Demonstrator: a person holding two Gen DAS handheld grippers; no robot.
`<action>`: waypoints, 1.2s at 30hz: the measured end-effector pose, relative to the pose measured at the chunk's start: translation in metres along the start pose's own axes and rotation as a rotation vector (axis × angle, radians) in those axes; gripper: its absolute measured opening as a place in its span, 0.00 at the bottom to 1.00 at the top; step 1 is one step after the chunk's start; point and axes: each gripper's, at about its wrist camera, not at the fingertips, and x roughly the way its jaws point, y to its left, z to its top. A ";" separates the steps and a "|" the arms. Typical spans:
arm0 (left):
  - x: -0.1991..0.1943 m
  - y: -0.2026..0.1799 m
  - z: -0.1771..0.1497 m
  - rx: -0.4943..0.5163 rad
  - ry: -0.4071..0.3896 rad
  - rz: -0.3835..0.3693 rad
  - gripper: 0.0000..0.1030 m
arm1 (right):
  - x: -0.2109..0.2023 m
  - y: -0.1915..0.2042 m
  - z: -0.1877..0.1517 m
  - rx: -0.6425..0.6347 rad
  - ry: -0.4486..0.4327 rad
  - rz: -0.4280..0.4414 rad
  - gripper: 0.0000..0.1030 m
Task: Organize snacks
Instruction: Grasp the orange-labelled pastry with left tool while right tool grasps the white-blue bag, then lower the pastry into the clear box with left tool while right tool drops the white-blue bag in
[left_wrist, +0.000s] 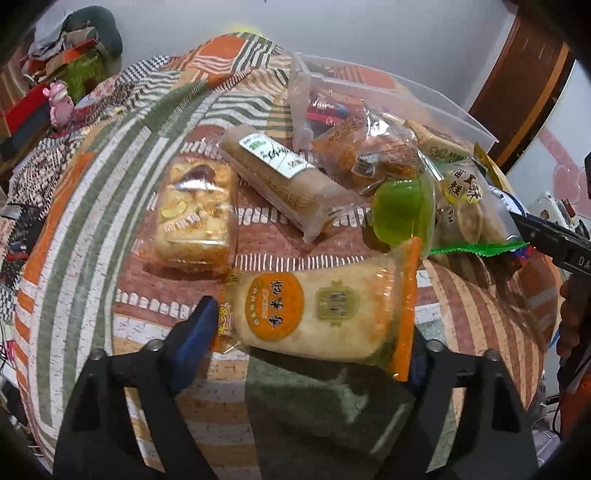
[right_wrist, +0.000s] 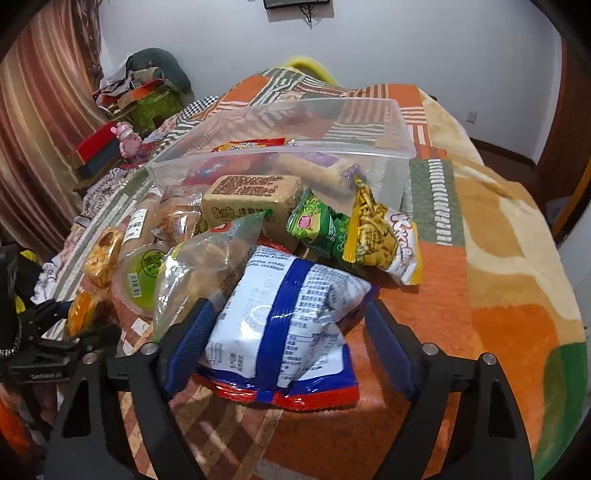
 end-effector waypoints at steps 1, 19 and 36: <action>-0.001 -0.001 0.001 0.005 -0.003 0.001 0.64 | -0.001 0.000 0.000 0.001 0.000 0.000 0.66; -0.035 -0.033 0.016 0.106 -0.075 -0.012 0.13 | -0.038 -0.008 -0.006 -0.006 -0.068 -0.029 0.40; 0.004 -0.036 0.034 0.162 -0.084 0.024 0.33 | -0.058 -0.012 -0.007 0.002 -0.114 -0.035 0.39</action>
